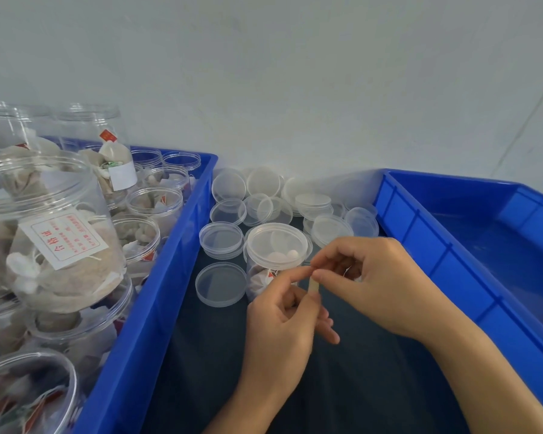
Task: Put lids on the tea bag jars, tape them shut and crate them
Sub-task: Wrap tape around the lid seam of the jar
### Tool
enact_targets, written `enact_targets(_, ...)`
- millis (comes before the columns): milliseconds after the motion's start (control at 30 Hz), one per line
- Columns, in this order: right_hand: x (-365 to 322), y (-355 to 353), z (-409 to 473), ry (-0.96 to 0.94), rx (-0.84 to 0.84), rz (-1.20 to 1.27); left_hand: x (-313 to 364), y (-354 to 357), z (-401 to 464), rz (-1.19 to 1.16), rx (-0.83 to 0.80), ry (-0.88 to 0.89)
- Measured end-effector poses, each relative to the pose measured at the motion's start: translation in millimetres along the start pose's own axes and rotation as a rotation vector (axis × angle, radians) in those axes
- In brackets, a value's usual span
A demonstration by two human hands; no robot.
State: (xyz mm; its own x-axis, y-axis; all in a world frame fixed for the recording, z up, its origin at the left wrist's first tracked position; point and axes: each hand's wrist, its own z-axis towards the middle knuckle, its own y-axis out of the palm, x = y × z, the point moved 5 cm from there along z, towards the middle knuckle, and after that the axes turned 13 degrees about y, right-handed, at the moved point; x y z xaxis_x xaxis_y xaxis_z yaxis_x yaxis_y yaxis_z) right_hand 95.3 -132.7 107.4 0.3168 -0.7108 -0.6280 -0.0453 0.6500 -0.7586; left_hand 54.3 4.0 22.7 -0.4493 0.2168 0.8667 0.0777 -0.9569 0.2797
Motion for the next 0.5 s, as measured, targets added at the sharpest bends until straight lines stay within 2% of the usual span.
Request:
enact_targets(267,-7,7,0,-0.101,0.170,-0.136,-2,3,1,-0.023,-0.001,-0.036)
enact_targets(367,-6,11,2,-0.057,0.114,-0.141,-1,2,1,-0.009,-0.015,-0.026)
enact_targets(500,-2,11,-1,0.024,0.035,-0.027,0,-1,2,-0.020,-0.009,-0.006)
